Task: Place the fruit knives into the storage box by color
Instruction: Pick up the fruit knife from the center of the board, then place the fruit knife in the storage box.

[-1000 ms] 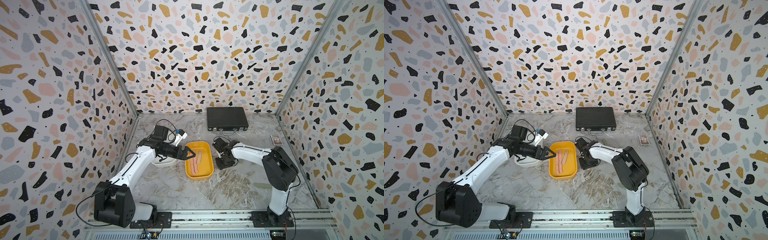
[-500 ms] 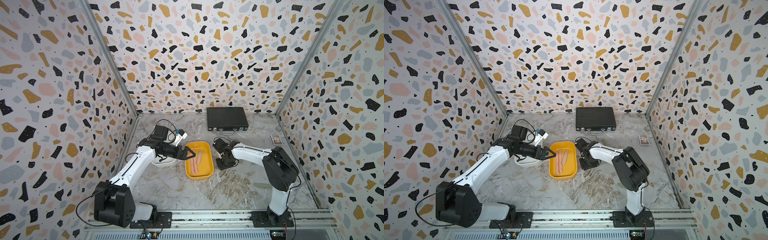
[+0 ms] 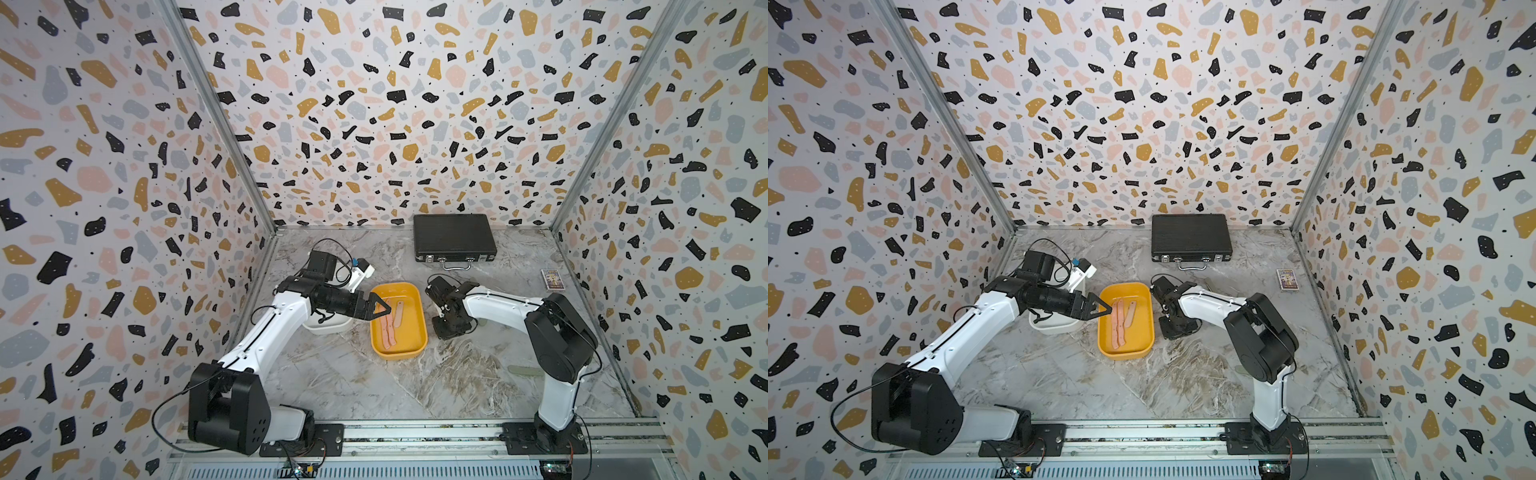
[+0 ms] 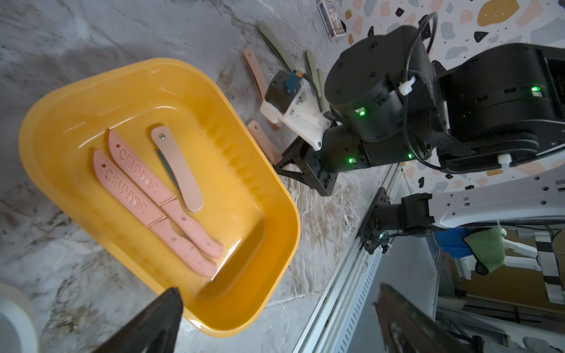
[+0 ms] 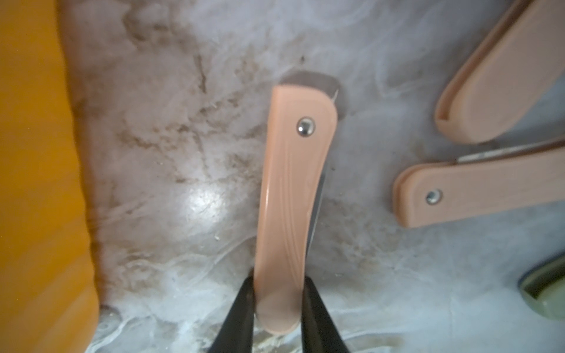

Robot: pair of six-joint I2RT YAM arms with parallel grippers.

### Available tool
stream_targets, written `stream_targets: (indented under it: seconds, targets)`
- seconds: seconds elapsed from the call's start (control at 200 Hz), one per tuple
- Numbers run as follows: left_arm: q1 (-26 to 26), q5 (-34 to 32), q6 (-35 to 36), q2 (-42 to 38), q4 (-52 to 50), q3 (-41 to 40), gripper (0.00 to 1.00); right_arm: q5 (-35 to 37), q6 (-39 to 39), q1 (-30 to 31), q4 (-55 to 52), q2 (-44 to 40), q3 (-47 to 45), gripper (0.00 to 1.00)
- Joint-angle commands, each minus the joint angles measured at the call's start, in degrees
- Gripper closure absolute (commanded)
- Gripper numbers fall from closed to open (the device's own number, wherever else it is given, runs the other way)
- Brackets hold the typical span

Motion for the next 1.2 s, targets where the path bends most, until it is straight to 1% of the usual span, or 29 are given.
stream_targets:
  seconds: [0.0,0.29,0.511,0.661,0.831,0.986,1.196]
  targets:
    - [-0.2,-0.2,0.8,-0.3,0.6,-0.3,0.01,0.1,-0.8,0.4,-4.1,-0.5,1.6,0.76]
    - [0.7,-0.7,0.6,-0.8,0.2,0.5,0.01,0.4,-1.3,0.4,-6.5,-3.1,4.7,0.78]
    - [4.1,0.0,0.1,-1.5,-0.1,0.9,0.01,1.7,-2.7,0.4,-10.3,-5.0,8.6,0.78]
    - [6.8,0.8,-0.2,-2.1,-0.2,1.2,0.01,2.2,-4.0,0.3,-13.1,-5.2,13.5,0.77]
    - [9.6,1.8,-0.4,-3.3,-0.4,1.4,0.01,1.1,-4.8,0.9,-14.9,-3.6,19.7,0.77]
    - [11.4,2.6,-0.5,-4.1,-0.3,1.0,0.01,0.3,-5.3,2.3,-16.4,-0.2,26.1,0.77]
    - [12.5,3.3,-0.5,-4.3,-0.2,0.6,0.01,-2.7,-4.7,4.2,-16.2,4.5,32.7,0.77]
